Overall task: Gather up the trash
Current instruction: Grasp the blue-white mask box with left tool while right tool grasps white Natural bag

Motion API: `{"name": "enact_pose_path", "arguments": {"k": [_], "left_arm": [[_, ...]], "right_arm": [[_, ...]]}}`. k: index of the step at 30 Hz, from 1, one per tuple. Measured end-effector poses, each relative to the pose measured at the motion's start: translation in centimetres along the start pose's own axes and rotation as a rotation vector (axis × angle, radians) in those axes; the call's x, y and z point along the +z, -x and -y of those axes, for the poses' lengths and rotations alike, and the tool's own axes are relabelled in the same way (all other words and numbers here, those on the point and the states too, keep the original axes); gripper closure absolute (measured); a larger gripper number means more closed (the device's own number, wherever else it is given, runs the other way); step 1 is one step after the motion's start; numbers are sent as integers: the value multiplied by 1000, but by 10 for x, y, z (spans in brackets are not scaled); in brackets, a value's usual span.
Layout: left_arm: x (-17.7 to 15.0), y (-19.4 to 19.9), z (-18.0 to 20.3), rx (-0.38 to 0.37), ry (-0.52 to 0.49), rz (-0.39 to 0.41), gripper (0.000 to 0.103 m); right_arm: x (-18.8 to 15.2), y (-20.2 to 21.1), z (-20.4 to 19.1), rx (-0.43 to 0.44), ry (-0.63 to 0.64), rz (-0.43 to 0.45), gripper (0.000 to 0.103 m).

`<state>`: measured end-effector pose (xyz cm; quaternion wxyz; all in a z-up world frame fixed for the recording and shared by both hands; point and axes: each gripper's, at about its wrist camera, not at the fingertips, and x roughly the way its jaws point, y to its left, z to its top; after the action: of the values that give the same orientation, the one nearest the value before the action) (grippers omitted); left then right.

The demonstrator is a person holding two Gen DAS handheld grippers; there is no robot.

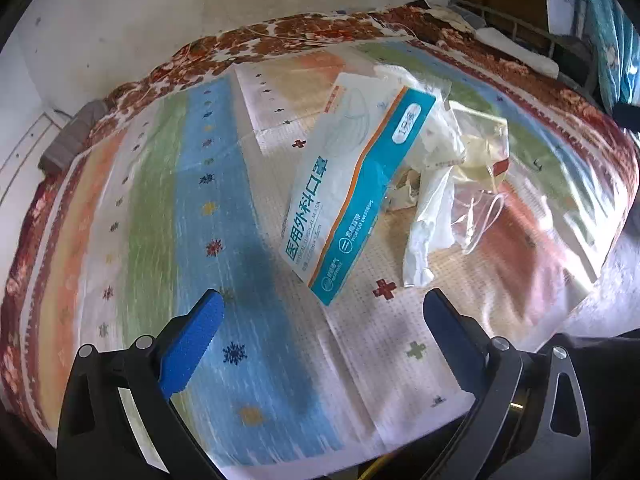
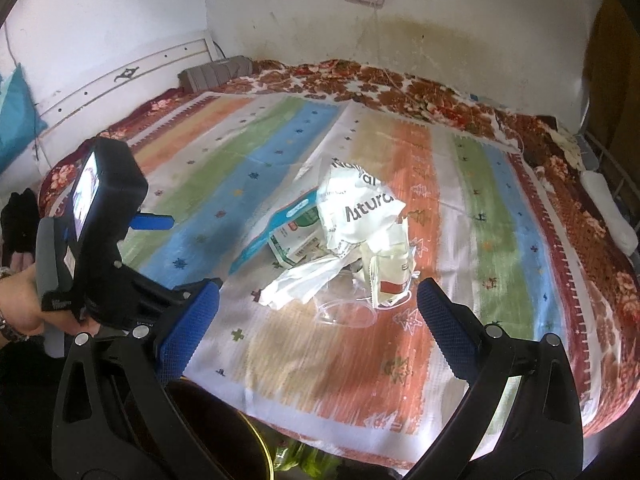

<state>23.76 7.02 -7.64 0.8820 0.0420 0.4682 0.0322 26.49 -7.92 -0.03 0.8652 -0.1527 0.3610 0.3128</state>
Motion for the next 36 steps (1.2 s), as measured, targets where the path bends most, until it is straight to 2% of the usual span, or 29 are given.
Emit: {"name": "enact_pose_path", "arguments": {"k": [5,10,14,19,25,27,30,32,33,34,35,36], "left_arm": [[4,-11,0,-9,-2,1,6],[3,-32,-2,11,15,-37,6],[6,-36,-8,34,35,-9,6],[11,-46,-16,-8,103,2,6],[16,-58,-6,10,78,19,9],[18,-60,-5,40,69,32,11],[23,-63,1,86,46,61,22],[25,-65,2,88,44,62,29],[26,-67,3,93,41,63,36],[26,-66,4,101,37,63,51],[27,-67,3,103,36,62,60],[28,-67,0,79,47,54,75]], "right_arm": [[4,-28,2,-35,41,-18,9],[7,-58,8,-44,53,-34,9],[14,-76,6,-54,60,-46,11],[18,-98,7,-60,65,-74,14],[27,-118,11,-68,41,-85,25],[29,-126,12,-68,39,-99,30],[30,-131,12,-55,30,-105,39],[31,-136,11,-47,36,-115,53],[31,-137,10,-45,40,-117,61],[31,-138,9,-44,45,-120,67],[32,-139,9,-46,46,-122,78],[32,-139,9,-53,46,-119,81]]}}
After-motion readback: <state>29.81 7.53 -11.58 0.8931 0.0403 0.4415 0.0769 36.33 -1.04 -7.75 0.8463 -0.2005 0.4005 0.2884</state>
